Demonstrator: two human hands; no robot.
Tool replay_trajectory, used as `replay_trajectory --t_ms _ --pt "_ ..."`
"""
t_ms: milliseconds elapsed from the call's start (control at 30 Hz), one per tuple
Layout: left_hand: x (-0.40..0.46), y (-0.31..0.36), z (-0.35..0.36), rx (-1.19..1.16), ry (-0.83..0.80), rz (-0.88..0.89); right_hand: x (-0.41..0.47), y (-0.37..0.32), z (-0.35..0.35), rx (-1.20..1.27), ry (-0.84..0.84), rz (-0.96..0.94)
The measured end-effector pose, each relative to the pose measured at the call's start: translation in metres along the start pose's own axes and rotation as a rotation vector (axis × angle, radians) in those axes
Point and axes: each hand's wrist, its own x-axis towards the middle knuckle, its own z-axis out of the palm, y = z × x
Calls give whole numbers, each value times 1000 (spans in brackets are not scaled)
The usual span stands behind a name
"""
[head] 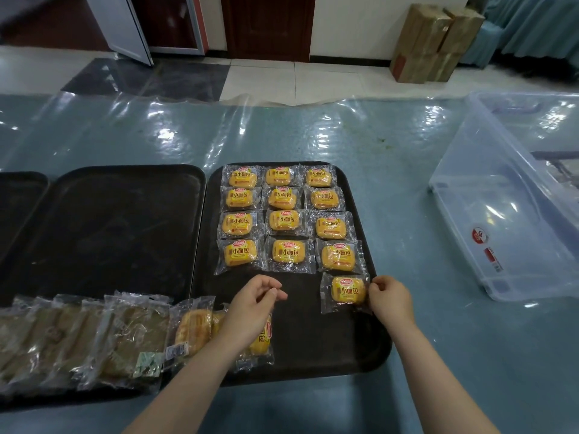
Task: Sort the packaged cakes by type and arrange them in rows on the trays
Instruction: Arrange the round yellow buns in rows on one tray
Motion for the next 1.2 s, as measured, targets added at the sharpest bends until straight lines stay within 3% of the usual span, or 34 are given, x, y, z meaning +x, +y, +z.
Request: replay_trajectory --t_ms 500,1000,1200 --pt "-11 -9 -23 272 50 117 -47 -10 9 8 -23 -263" --pt "-34 -33 -50 620 137 194 -116 -28 76 78 -457 -322" --pt "-33 -44 -48 696 145 236 -134 -39 95 72 -539 -272"
